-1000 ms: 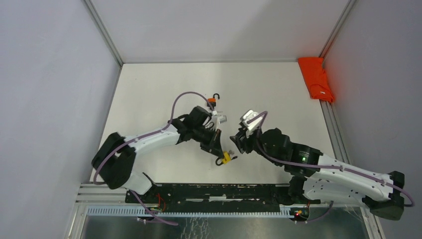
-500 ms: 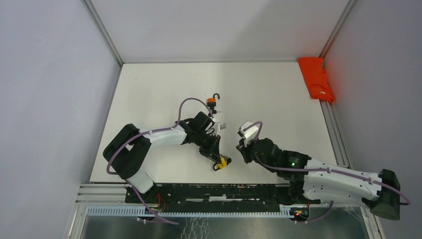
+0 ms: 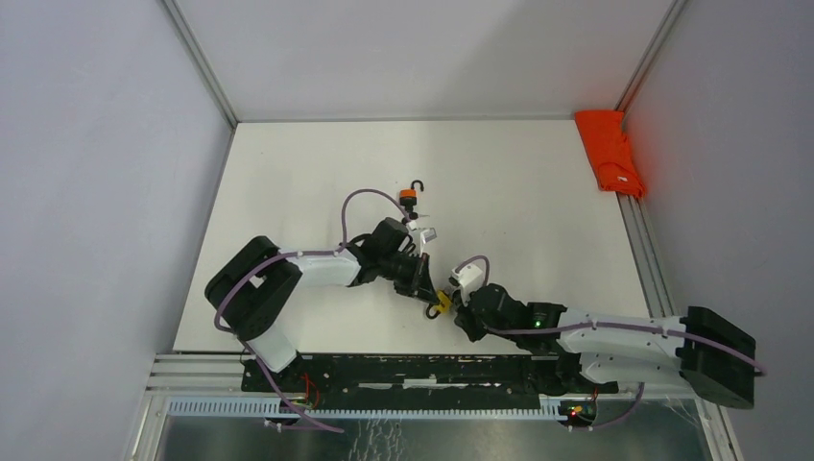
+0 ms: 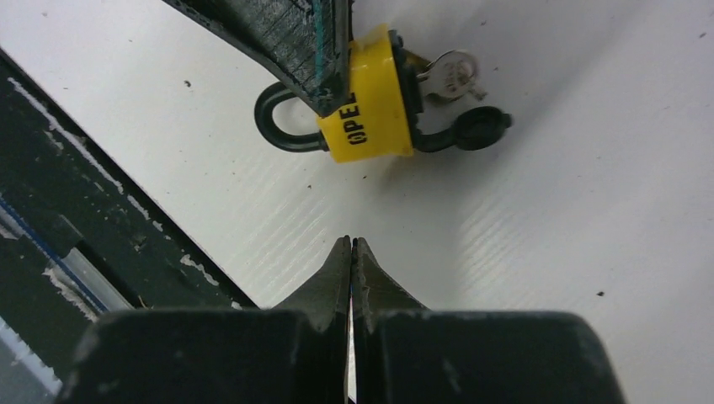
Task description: Unlock with the key
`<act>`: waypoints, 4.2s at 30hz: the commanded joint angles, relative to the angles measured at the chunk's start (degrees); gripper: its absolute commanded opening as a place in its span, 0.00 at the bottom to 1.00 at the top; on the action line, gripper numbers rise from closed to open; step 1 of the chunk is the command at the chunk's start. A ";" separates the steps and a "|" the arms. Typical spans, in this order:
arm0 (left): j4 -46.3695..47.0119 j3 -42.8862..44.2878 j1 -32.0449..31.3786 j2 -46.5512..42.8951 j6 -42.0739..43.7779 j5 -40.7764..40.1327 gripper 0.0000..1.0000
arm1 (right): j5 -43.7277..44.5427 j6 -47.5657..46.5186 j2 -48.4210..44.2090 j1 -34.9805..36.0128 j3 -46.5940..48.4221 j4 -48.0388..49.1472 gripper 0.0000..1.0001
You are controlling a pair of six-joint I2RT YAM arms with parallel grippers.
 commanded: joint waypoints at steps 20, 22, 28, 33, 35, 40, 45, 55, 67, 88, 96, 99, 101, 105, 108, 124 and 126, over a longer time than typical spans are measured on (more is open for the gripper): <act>7.59 -6.98 -0.07 4.66 -0.70 -1.80 0.21 | 5.69 0.15 17.45 -2.82 2.23 12.07 0.00; 7.91 -6.76 -0.13 4.90 -0.82 -0.82 0.28 | 5.79 -0.26 17.38 -2.86 2.36 12.69 0.00; 8.75 -6.21 -0.23 5.64 -0.81 1.12 0.37 | 6.19 -0.86 16.68 -2.95 3.10 14.93 0.00; 9.75 -6.31 -0.73 6.56 -1.25 1.64 0.38 | 3.46 -1.89 17.09 -2.95 4.70 16.77 0.00; 10.82 -6.48 -0.90 6.58 -1.89 2.44 0.38 | 1.70 -1.74 18.08 -2.96 5.23 17.54 0.00; 13.31 -6.59 -1.61 4.96 -3.97 4.49 0.36 | -0.72 -0.91 20.60 -2.95 5.36 19.62 0.00; 15.26 -6.60 -3.08 2.82 -5.83 5.61 0.32 | -1.64 -0.54 20.73 -2.99 5.30 21.17 0.00; 20.56 -4.89 -8.22 0.04 -11.34 7.23 0.19 | -2.43 -0.63 19.97 -2.99 4.87 22.06 0.00; 22.32 -2.90 -11.88 -2.15 -13.77 8.61 0.18 | -2.46 0.18 18.89 -3.00 2.86 24.42 0.00; 31.82 -0.16 -17.13 0.99 -19.00 13.07 0.41 | -4.79 0.03 17.65 -2.98 1.46 27.85 0.00; 39.47 -1.20 -18.59 6.50 -23.99 16.09 0.27 | -4.50 -0.20 16.95 -2.99 1.36 27.43 0.00; 33.20 -0.11 -18.62 6.80 -21.01 15.03 0.28 | -4.36 -0.02 16.20 -2.96 0.79 27.64 0.00; 24.07 1.90 -18.71 6.07 -15.88 12.38 0.28 | -4.37 0.06 15.65 -3.00 0.74 27.29 0.00; 1.85 8.17 -18.76 2.44 -4.37 1.98 0.29 | -4.50 0.20 14.47 -2.99 0.48 26.82 0.00; -6.95 11.17 -18.76 -0.02 -0.64 -3.43 0.34 | -4.65 0.24 13.70 -2.95 0.35 26.72 0.00; -18.15 16.40 -24.75 1.10 -0.45 -26.08 0.41 | -5.61 0.79 12.03 -2.96 -0.71 27.87 0.00; -19.74 16.93 -25.74 1.25 -1.12 -30.09 0.41 | -5.66 0.90 11.62 -2.96 -0.71 27.89 0.00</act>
